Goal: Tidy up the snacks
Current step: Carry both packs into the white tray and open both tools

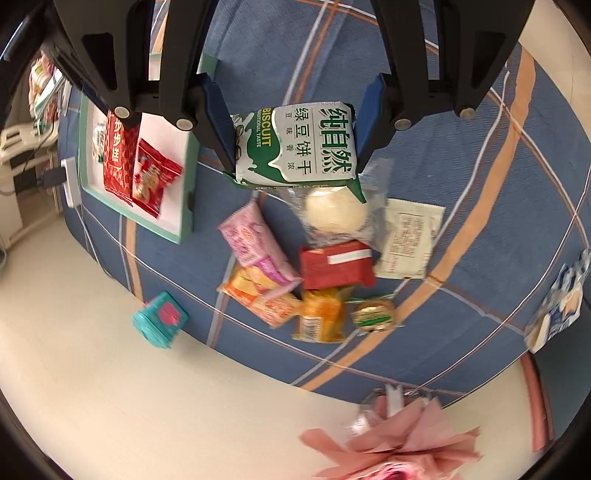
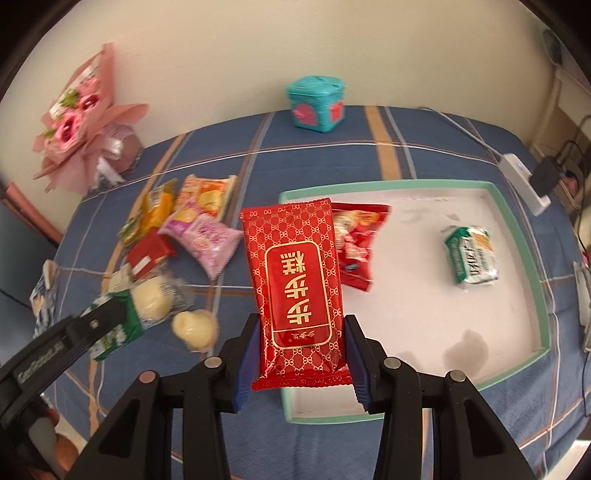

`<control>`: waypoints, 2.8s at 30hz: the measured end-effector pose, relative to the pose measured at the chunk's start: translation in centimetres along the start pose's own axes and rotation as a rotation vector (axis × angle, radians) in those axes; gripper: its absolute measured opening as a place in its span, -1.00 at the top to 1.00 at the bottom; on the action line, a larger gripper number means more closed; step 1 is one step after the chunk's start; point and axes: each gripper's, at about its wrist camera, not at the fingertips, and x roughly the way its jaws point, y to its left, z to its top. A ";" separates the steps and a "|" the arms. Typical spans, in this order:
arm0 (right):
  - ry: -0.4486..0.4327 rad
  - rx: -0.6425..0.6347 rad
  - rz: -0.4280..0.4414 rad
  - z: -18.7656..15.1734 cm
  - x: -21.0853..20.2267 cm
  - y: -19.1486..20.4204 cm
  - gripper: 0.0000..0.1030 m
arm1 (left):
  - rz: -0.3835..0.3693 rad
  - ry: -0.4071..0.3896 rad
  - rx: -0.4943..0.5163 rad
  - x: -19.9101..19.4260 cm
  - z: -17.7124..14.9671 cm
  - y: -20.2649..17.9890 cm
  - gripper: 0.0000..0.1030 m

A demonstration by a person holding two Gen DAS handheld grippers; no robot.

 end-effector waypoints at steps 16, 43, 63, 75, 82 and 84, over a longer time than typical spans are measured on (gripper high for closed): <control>0.024 0.350 -0.204 -0.3 0.4 -13.6 0.10 | -0.059 0.045 0.403 2.4 -6.3 -12.9 -0.19; 0.087 0.423 -0.253 -0.8 3.5 -17.5 0.10 | 0.007 0.116 0.540 9.1 -8.9 -16.1 -0.19; 0.118 0.457 -0.230 -0.9 4.2 -18.4 -0.19 | -0.026 0.149 0.531 9.1 -8.5 -16.2 -0.46; 0.007 0.414 -0.235 0.3 0.1 -17.3 -0.28 | -0.088 0.084 0.478 5.6 -6.6 -15.9 -0.61; 0.010 0.389 -0.227 0.4 -0.3 -16.8 -0.28 | 0.000 0.041 0.323 4.9 -4.0 -12.0 -0.61; 0.018 0.377 -0.229 0.4 0.0 -16.4 -0.28 | 0.044 0.035 0.281 5.0 -3.2 -10.7 -0.61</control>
